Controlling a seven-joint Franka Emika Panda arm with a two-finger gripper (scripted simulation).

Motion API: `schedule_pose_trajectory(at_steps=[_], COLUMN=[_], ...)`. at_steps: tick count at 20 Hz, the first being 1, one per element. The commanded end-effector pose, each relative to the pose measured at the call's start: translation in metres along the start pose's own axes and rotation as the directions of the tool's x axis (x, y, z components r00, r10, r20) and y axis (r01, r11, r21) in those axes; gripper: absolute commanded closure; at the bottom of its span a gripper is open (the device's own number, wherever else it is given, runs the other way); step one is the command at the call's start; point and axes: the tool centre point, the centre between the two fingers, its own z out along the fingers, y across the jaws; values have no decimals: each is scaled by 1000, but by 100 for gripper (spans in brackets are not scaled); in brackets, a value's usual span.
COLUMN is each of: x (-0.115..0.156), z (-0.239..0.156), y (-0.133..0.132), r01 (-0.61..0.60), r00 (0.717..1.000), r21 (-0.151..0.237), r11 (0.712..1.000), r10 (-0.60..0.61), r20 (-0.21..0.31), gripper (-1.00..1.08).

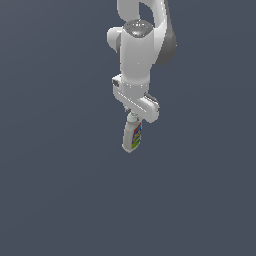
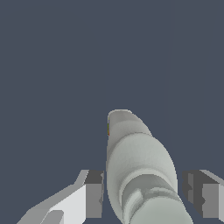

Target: Pick up the object and move it to a goal position.

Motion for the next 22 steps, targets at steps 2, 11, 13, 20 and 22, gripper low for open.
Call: schedule_pose_trajectory(at_steps=[2, 11, 13, 20, 22], x=[0, 10, 15, 38, 44], z=[0, -12, -18, -46, -52], y=[0, 27, 40, 99, 113], r01=[0, 0, 0, 0, 0], r00=[1000, 1000, 1000, 1000, 1000], r21=[0, 0, 1, 1, 1], r11=[1000, 1000, 1000, 1000, 1000], r10=[0, 0, 0, 0, 0], r20=[0, 1, 2, 4, 4], gripper=[108, 108, 108, 108, 108])
